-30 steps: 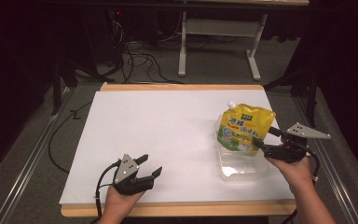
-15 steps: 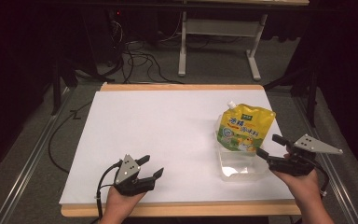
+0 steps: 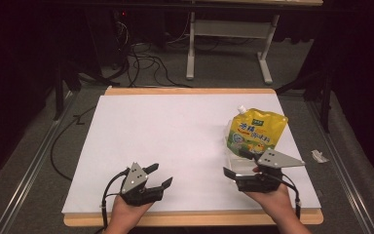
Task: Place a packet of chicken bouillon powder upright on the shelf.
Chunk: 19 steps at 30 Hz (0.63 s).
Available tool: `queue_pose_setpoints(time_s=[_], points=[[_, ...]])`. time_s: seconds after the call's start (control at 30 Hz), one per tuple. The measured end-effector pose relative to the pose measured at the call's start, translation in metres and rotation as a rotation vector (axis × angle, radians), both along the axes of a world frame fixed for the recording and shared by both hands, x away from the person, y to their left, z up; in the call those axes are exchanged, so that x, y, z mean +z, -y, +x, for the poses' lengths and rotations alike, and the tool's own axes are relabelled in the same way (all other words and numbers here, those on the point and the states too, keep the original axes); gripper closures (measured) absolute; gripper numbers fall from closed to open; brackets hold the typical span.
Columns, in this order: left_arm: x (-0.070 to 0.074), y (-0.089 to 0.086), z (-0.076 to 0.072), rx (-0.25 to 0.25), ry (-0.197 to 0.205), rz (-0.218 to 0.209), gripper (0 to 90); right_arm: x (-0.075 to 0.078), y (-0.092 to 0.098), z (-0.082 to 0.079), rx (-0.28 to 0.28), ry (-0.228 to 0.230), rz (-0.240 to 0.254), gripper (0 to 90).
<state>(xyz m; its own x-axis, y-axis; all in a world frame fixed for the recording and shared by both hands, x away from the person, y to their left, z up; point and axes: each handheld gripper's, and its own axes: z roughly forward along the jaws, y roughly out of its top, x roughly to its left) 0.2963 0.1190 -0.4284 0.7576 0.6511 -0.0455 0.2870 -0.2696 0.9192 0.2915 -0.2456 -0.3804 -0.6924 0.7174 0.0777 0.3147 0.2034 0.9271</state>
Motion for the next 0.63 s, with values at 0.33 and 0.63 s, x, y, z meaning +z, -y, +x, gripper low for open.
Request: queue_pose_setpoints(time_s=[0.33,0.63], points=[[-0.004,0.006,0.003,-0.022,-0.014,0.018,34.0,-0.019,-0.021,-0.006,0.058,-0.017,-0.002,17.3],[-0.007,0.012,0.003,-0.029,-0.020,0.041,33.9,-0.019,-0.007,-0.007,0.039,-0.014,0.019,18.9]])
